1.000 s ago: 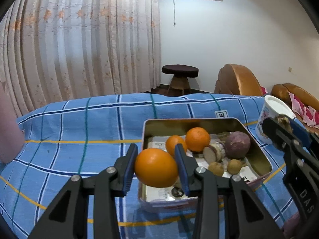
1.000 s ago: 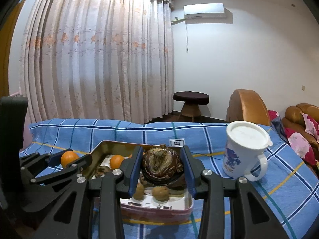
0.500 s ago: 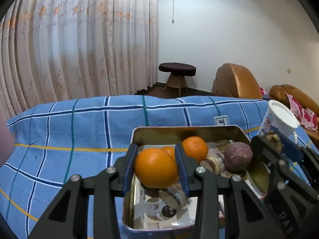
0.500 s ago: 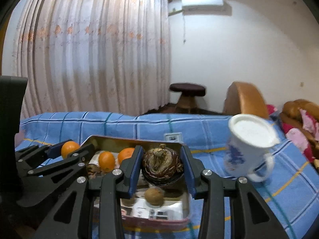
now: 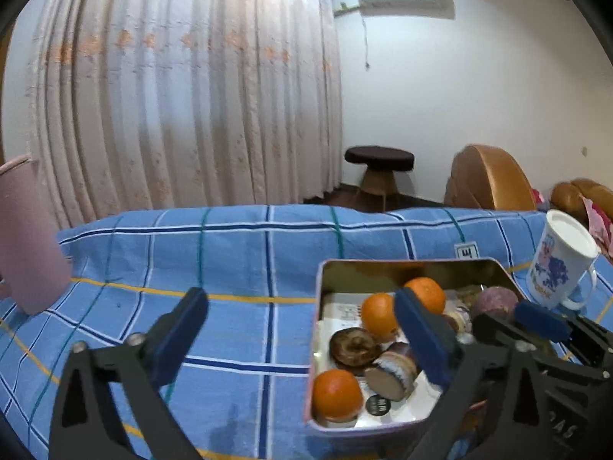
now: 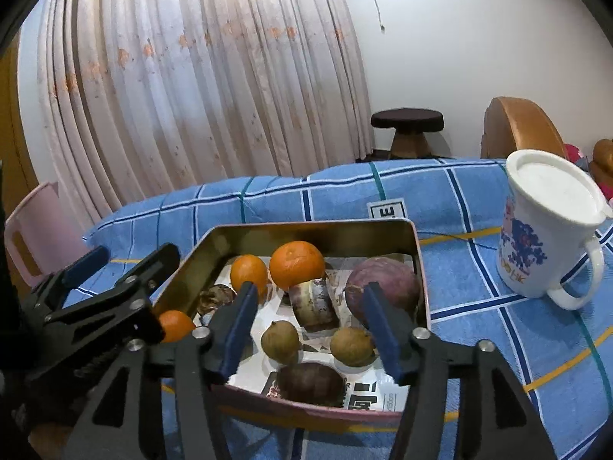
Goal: Organize fruits
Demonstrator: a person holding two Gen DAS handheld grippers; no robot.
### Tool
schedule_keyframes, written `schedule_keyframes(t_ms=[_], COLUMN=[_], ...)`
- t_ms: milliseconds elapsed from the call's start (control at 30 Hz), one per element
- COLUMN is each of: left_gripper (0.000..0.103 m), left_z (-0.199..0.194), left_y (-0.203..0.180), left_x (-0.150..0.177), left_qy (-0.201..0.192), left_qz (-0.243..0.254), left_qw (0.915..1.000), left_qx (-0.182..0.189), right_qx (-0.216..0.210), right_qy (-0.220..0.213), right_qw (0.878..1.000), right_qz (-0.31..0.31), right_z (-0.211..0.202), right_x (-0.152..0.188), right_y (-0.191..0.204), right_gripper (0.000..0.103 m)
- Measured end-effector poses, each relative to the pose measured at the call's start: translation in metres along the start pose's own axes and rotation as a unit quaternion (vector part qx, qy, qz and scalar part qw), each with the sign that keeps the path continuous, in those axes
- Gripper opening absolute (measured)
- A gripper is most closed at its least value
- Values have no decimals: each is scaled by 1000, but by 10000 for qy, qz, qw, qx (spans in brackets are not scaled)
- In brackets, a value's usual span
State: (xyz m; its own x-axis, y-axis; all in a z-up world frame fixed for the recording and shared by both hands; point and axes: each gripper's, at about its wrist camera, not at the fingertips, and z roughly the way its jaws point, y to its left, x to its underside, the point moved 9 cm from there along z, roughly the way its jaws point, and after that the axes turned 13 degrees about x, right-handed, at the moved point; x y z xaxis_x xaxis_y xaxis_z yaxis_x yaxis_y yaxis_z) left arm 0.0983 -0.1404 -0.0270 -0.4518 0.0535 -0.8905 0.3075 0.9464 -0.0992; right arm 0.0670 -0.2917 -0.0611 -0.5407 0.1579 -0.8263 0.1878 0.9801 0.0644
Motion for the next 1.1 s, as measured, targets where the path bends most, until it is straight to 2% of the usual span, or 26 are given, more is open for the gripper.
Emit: schedule_keyframes(t_ms=[100, 233, 400, 500, 633, 800, 1100], left_gripper=[103, 103, 103, 103, 103, 103, 103], left_z=[-9, -22, -39, -47, -56, -63, -69], left_y=[3, 0, 4, 5, 4, 4, 4], left_x=[1, 1, 4, 6, 12, 12, 12], left_qy=[-42, -213, -370, -477, -565, -645, -683], left_qz=[-70, 101, 60, 164, 235, 244, 265], left_qw=[9999, 9997, 9992, 9987, 9981, 9976, 9973], left_qx=[111, 81, 117, 83, 34, 44, 10], right_qx=[85, 437, 802, 998, 1180, 1264, 1231], right_qy=[-224, -713, -1373, -1670, -2003, -2170, -2209], right_qw=[9996, 9964, 9871, 9807, 9722, 9676, 9670], right_qz=[117, 169, 173, 200, 271, 252, 300], right_z=[-12, -31, -62, -79, -100, -110, -113], right_x=[-3, -9, -15, -15, -14, -14, -13], right_y=[-4, -7, -5, -8, -9, -9, -10], right_gripper=[74, 74, 75, 81, 82, 82, 82])
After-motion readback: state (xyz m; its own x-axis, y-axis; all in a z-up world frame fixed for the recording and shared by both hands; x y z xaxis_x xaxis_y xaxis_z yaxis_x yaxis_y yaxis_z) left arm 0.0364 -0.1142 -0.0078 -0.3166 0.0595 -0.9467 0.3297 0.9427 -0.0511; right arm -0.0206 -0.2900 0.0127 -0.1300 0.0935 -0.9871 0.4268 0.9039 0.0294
